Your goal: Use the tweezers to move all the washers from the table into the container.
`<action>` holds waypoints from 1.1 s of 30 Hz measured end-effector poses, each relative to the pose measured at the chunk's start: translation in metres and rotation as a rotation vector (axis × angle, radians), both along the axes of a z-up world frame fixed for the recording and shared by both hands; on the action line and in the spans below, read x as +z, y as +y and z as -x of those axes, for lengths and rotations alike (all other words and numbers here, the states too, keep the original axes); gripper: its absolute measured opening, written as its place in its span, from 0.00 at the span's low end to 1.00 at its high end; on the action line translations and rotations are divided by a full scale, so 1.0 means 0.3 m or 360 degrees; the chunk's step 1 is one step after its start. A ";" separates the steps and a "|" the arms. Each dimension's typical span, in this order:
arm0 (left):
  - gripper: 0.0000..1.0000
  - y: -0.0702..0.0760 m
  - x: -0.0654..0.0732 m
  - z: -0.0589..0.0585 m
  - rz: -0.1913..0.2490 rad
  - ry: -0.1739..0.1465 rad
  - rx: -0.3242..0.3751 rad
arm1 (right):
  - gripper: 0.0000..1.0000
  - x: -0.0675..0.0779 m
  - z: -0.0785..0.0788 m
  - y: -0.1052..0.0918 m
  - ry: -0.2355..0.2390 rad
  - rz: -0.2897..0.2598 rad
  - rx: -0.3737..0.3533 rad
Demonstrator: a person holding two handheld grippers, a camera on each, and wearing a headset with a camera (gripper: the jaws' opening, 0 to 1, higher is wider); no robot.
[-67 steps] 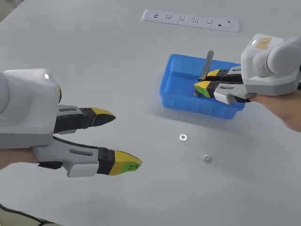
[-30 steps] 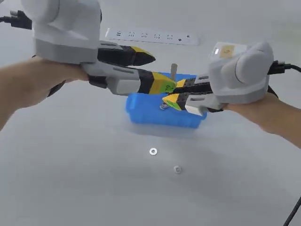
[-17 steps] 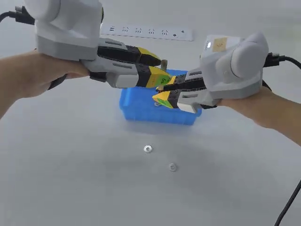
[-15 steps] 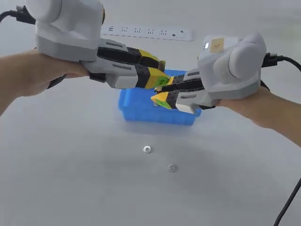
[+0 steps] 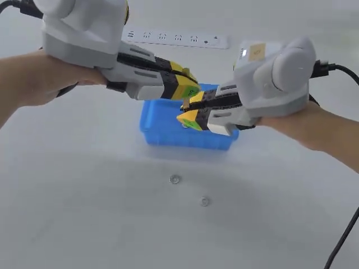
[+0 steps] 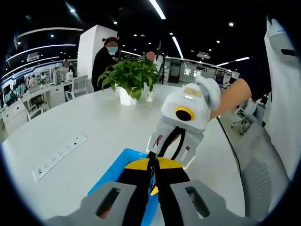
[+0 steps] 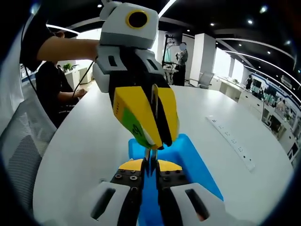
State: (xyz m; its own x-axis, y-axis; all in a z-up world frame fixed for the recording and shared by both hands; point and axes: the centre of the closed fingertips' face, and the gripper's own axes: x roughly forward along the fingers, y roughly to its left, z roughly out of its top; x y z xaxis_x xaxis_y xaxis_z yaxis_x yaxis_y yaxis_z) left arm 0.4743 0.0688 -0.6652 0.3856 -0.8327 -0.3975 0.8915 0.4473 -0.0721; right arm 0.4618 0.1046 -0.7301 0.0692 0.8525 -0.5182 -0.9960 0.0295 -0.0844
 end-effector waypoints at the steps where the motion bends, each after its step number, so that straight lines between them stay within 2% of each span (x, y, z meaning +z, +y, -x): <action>1: 0.07 -0.006 0.007 0.005 -0.0007 -0.0018 -0.0004 | 0.10 0.005 -0.003 0.000 0.0015 -0.0013 -0.0005; 5: 0.07 -0.015 0.018 0.008 -0.0066 -0.0068 -0.0026 | 0.10 0.012 0.000 0.002 0.0041 -0.0029 -0.0006; 9: 0.07 -0.020 0.027 0.017 -0.0095 -0.0096 -0.0041 | 0.11 0.021 0.003 0.005 -0.0009 -0.0014 0.0010; 19: 0.07 -0.007 0.066 0.021 -0.0094 -0.0125 -0.0008 | 0.15 0.036 0.004 -0.001 -0.0026 -0.0013 0.0001; 27: 0.07 -0.009 0.107 0.033 -0.0091 -0.0163 0.0006 | 0.21 0.060 -0.007 -0.021 -0.0081 -0.0002 -0.0043; 33: 0.07 -0.012 0.126 0.040 -0.0098 -0.0193 0.0001 | 0.22 0.067 0.012 -0.026 -0.0078 0.0004 -0.0034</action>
State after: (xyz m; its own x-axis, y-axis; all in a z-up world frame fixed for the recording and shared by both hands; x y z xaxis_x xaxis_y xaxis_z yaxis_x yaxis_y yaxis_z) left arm 0.4622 0.0651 -0.6275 0.4342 -0.8081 -0.3981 0.8919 0.4478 0.0637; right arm 0.4583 0.0969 -0.7102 0.1131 0.8493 -0.5156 -0.9897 0.0508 -0.1335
